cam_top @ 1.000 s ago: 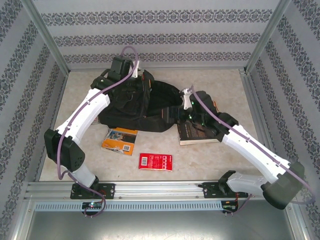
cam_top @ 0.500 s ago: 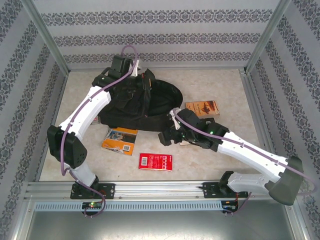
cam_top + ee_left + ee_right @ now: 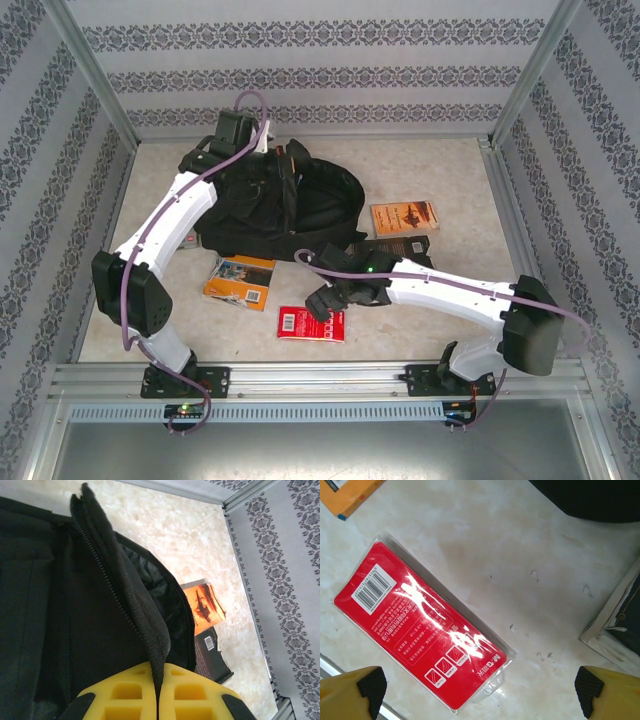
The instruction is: Pack the student bag
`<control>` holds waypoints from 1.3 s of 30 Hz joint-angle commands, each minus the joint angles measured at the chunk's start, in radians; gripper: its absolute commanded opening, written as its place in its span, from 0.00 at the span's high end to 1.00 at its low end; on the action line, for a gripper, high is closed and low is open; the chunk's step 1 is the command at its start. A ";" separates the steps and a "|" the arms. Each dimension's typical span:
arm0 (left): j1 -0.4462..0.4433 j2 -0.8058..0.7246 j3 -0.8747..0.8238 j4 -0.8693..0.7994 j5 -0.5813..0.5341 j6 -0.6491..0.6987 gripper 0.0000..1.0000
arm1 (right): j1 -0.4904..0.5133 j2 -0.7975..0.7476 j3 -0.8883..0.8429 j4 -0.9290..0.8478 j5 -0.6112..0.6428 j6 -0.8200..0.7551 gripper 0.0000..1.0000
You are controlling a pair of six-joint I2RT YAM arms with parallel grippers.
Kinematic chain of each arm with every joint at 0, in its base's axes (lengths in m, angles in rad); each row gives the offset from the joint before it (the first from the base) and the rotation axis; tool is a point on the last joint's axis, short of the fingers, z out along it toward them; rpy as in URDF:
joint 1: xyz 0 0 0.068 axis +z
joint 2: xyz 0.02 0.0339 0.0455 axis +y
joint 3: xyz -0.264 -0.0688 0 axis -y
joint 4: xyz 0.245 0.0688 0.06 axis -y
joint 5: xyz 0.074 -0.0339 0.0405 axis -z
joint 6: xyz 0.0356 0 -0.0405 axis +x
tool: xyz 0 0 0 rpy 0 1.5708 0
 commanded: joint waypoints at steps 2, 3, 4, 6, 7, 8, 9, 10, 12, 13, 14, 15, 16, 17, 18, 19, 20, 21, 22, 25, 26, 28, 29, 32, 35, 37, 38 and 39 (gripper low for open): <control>0.012 -0.029 -0.040 0.036 0.024 -0.007 1.00 | -0.031 -0.011 -0.047 0.049 -0.097 0.187 0.02; 0.013 -0.028 -0.046 0.038 0.032 -0.008 1.00 | -0.048 -0.018 -0.070 0.063 -0.129 0.250 0.02; 0.012 -0.029 -0.058 0.044 0.039 -0.013 1.00 | -0.063 -0.027 -0.093 0.073 -0.153 0.305 0.03; 0.011 -0.032 -0.087 0.067 0.053 -0.026 1.00 | -0.098 -0.061 -0.150 0.102 -0.200 0.396 0.04; 0.011 -0.034 -0.104 0.078 0.059 -0.032 1.00 | -0.112 -0.091 -0.196 0.151 -0.238 0.427 0.06; 0.011 -0.034 -0.116 0.085 0.062 -0.034 1.00 | -0.126 -0.122 -0.245 0.202 -0.270 0.460 0.07; 0.010 -0.035 -0.125 0.091 0.062 -0.036 1.00 | -0.140 -0.156 -0.300 0.257 -0.295 0.495 0.08; 0.011 -0.034 -0.133 0.097 0.063 -0.038 1.00 | -0.154 -0.187 -0.350 0.305 -0.313 0.526 0.08; 0.011 -0.033 -0.142 0.104 0.065 -0.040 1.00 | -0.174 -0.226 -0.424 0.372 -0.350 0.561 0.08; 0.009 -0.032 -0.143 0.108 0.070 -0.044 1.00 | -0.178 -0.236 -0.449 0.396 -0.361 0.568 0.08; 0.010 -0.031 -0.144 0.110 0.075 -0.046 1.00 | -0.180 -0.241 -0.471 0.422 -0.371 0.571 0.07; 0.009 -0.031 -0.143 0.110 0.077 -0.049 1.00 | -0.185 -0.240 -0.493 0.438 -0.373 0.575 0.07; 0.008 -0.031 -0.143 0.112 0.078 -0.051 1.00 | -0.192 -0.234 -0.510 0.447 -0.375 0.576 0.07; 0.007 -0.032 -0.144 0.112 0.081 -0.052 1.00 | -0.199 -0.229 -0.519 0.453 -0.380 0.570 0.07; 0.004 -0.034 -0.146 0.113 0.081 -0.053 1.00 | -0.206 -0.223 -0.528 0.468 -0.389 0.566 0.07; 0.004 -0.035 -0.147 0.114 0.081 -0.052 1.00 | -0.213 -0.217 -0.544 0.493 -0.400 0.567 0.07; 0.003 -0.035 -0.148 0.113 0.081 -0.053 1.00 | -0.219 -0.208 -0.555 0.527 -0.418 0.569 0.07; 0.003 -0.035 -0.148 0.112 0.082 -0.053 1.00 | -0.223 -0.196 -0.561 0.562 -0.437 0.568 0.07; 0.004 -0.035 -0.147 0.110 0.084 -0.053 1.00 | -0.223 -0.178 -0.556 0.574 -0.446 0.563 0.07; 0.004 -0.041 -0.148 0.107 0.084 -0.051 1.00 | -0.223 -0.143 -0.540 0.573 -0.452 0.554 0.08; 0.004 -0.044 -0.149 0.107 0.084 -0.051 1.00 | -0.223 -0.138 -0.539 0.577 -0.452 0.555 0.08; 0.003 -0.050 -0.154 0.106 0.084 -0.048 1.00 | -0.225 -0.121 -0.533 0.593 -0.456 0.552 0.09; 0.001 -0.051 -0.156 0.106 0.085 -0.048 1.00 | -0.229 -0.109 -0.527 0.601 -0.463 0.552 0.09; -0.001 -0.042 -0.162 0.098 0.093 -0.050 1.00 | -0.237 -0.051 -0.512 0.668 -0.513 0.559 0.11; -0.017 -0.015 -0.153 0.065 0.110 -0.042 0.88 | -0.238 0.003 -0.476 0.676 -0.531 0.548 0.13; -0.036 -0.013 -0.153 0.037 0.108 -0.028 0.76 | -0.237 0.011 -0.464 0.670 -0.524 0.542 0.14; -0.041 -0.024 -0.161 0.034 0.108 -0.025 0.70 | -0.238 0.010 -0.460 0.663 -0.519 0.538 0.15; -0.048 -0.042 -0.173 0.031 0.107 -0.023 0.60 | -0.239 0.006 -0.456 0.649 -0.511 0.533 0.15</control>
